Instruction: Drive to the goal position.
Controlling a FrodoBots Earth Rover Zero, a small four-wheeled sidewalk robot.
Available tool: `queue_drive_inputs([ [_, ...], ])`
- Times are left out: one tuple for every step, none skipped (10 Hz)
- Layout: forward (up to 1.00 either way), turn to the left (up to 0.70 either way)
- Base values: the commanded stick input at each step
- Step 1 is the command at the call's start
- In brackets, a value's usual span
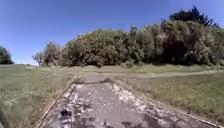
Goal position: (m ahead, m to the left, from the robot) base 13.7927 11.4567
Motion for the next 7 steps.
queue_drive_inputs([
  [0.85,0.16],
  [0.85,0.27],
  [0.85,0.27],
  [0.85,0.27],
  [0.85,0.27],
  [0.85,0.27],
  [0.85,0.12],
])
